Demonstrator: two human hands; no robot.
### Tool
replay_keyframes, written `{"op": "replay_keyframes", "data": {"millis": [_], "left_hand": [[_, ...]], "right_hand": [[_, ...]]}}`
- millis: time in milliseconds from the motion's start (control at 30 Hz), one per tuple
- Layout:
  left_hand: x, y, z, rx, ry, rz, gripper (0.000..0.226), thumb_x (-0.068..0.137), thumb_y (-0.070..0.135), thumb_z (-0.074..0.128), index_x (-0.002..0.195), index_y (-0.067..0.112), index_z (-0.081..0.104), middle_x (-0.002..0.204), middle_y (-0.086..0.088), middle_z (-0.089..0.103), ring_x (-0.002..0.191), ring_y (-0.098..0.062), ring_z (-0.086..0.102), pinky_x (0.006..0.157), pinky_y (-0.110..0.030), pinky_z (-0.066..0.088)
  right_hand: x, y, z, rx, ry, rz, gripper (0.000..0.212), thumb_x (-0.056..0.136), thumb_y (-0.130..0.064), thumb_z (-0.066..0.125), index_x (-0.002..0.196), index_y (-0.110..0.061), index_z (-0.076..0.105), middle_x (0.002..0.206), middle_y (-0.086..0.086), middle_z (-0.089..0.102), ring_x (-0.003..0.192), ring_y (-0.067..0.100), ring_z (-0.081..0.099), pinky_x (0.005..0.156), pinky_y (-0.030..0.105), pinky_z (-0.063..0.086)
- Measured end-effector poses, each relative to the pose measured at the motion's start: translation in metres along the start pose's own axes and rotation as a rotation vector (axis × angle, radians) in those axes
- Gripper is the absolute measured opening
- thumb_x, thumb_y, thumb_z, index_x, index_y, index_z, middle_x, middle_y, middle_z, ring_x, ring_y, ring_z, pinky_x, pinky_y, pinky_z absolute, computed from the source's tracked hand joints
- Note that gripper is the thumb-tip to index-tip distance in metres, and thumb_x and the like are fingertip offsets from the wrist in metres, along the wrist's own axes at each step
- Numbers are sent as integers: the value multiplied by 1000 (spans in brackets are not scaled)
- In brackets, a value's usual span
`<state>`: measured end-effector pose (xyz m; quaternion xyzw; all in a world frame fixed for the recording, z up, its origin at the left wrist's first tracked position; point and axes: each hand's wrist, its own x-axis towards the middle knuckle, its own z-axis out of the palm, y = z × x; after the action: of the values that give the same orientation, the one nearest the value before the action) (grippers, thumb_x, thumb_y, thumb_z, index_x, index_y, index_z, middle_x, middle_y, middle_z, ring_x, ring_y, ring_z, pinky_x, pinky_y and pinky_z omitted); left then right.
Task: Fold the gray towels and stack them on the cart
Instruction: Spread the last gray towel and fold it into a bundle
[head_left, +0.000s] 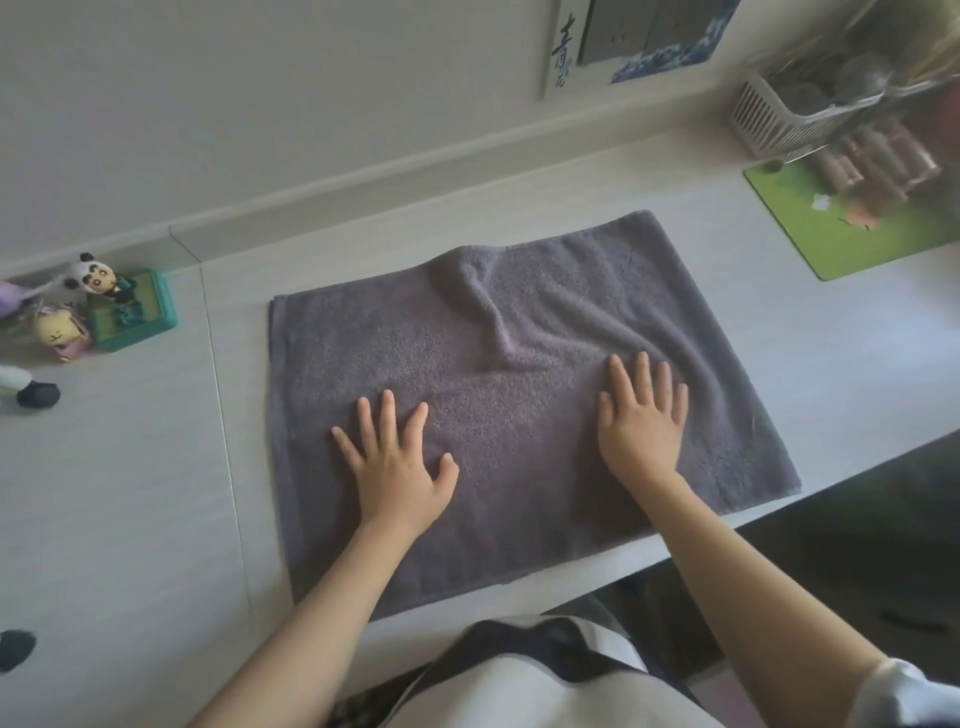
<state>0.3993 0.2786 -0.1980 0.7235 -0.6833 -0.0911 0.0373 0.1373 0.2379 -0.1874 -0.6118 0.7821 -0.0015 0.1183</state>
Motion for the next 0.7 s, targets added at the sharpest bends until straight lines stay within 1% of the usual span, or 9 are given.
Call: {"op": "replay_keyframes", "data": {"millis": [100, 167, 200, 267, 400, 467, 533, 600, 700], "left_hand": [[19, 36, 1, -55, 40, 35, 67, 78, 38, 36, 135, 4, 47, 151, -21, 28, 142, -38, 20, 112, -62, 9], [27, 58, 8, -4, -5, 105, 69, 81, 41, 32, 143, 11, 39, 154, -19, 25, 142, -38, 20, 112, -61, 8], [29, 63, 13, 45, -21, 127, 69, 82, 44, 31, 145, 17, 36, 154, -17, 25, 142, -39, 21, 111, -62, 7], [29, 65, 21, 108, -15, 139, 68, 84, 50, 31, 147, 23, 31, 154, -15, 26, 141, -41, 20, 110, -63, 5], [28, 61, 22, 145, -19, 141, 69, 87, 54, 28, 149, 24, 25, 156, -13, 20, 143, -41, 13, 111, -65, 3], [29, 63, 22, 155, -49, 140, 70, 86, 54, 25, 149, 24, 24, 157, -14, 18, 143, -40, 11, 111, -64, 1], [31, 67, 20, 131, -43, 108, 71, 84, 51, 25, 149, 21, 27, 157, -15, 17, 144, -39, 9, 110, -63, -3], [30, 82, 18, 89, -3, 129, 71, 82, 43, 29, 146, 14, 33, 155, -18, 20, 144, -37, 11, 111, -60, -3], [18, 107, 22, 73, -15, 328, 68, 83, 43, 33, 146, 16, 33, 154, -16, 26, 142, -36, 19, 111, -61, 8]], "right_hand": [[-24, -35, 3, 33, 62, -264, 50, 94, -35, 29, 142, -22, 38, 153, 6, 29, 143, 28, 19, 116, 42, 1], [-43, -51, 13, 20, 4, -457, 48, 91, -33, 33, 136, -21, 47, 146, 5, 42, 139, 28, 31, 114, 43, 9], [-49, -52, 17, 8, -32, -486, 48, 92, -33, 33, 136, -22, 47, 144, 3, 44, 138, 26, 32, 114, 43, 11], [-50, -34, 20, -2, -65, -361, 50, 94, -41, 29, 141, -29, 39, 149, -1, 37, 141, 24, 24, 115, 42, 7], [-41, 36, 7, -58, -39, 48, 54, 95, -50, 10, 147, -39, 13, 158, -3, 12, 146, 25, 2, 117, 45, -7], [-37, 63, -7, -78, -36, 191, 51, 97, -43, 11, 148, -37, 11, 158, 0, 8, 146, 25, -2, 117, 48, -7], [-34, 63, -13, -68, 11, 211, 51, 97, -32, 13, 148, -29, 20, 158, 4, 10, 146, 25, -1, 117, 46, -10], [-38, 44, -13, -5, 83, 72, 54, 93, -24, 13, 142, -20, 36, 155, 7, 23, 145, 26, 10, 116, 41, -10], [-53, 9, 1, 70, -4, -317, 47, 94, -28, 25, 134, -21, 50, 145, 4, 43, 138, 27, 33, 114, 37, 7]]}}
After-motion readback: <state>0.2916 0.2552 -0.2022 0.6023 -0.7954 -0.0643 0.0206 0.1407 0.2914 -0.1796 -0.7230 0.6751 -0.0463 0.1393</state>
